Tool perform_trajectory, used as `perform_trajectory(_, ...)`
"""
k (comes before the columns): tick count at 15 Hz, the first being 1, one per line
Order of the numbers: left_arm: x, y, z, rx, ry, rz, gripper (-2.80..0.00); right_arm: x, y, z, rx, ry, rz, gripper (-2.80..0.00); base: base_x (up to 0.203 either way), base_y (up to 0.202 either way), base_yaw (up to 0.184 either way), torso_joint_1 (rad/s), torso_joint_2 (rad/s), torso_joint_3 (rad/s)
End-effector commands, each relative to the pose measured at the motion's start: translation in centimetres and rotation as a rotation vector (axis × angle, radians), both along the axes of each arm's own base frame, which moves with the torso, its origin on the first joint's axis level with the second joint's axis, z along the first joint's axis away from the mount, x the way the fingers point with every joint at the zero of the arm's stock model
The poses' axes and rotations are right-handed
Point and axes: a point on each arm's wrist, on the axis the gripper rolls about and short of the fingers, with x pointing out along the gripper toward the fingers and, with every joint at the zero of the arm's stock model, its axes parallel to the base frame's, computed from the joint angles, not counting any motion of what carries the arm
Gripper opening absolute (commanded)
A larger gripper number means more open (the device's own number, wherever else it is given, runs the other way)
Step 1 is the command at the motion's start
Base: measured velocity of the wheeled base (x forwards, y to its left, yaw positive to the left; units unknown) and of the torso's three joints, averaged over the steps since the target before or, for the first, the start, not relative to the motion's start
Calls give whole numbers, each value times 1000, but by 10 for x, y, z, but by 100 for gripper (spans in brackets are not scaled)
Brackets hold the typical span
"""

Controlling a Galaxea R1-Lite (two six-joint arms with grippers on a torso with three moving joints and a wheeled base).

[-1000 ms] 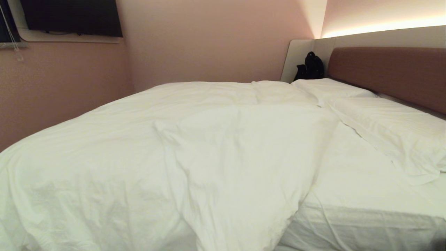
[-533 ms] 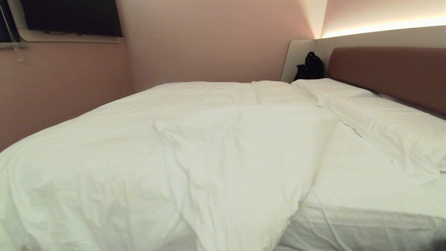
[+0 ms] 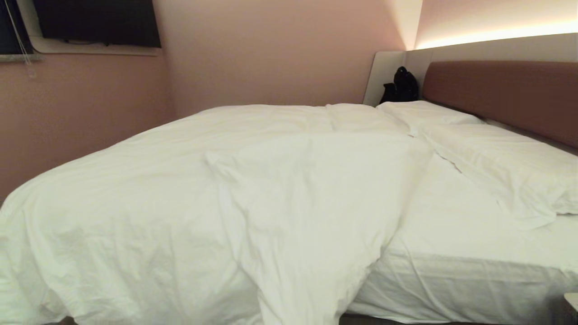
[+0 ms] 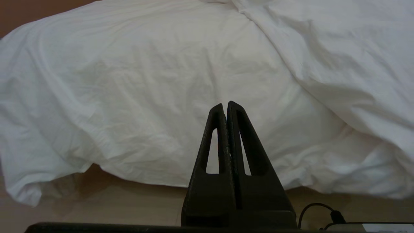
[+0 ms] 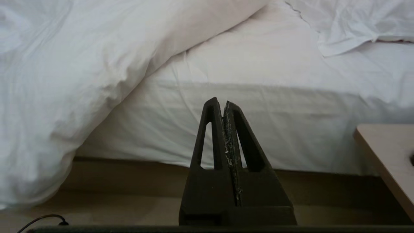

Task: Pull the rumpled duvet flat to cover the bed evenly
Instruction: Flatten the corners of the folded blanket

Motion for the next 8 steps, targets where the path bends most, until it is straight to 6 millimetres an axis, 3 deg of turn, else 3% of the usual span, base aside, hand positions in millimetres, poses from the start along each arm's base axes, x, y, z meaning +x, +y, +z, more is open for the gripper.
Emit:
perform_trajectory(1, 0, 0, 0, 0, -1, 0, -280, 0, 0, 0, 0, 0, 0, -280, -195, 0, 2, 7, 3, -11)
perform_trajectory(4, 0, 0, 0, 3, -1, -3, -280, 0, 0, 0, 0, 0, 0, -280, -129, 0, 0, -3, 4, 5)
perform_trajectory(8, 0, 0, 0, 2, 0, -3, -280, 0, 0, 0, 0, 0, 0, -280, 0, 0, 0, 0, 0, 0)
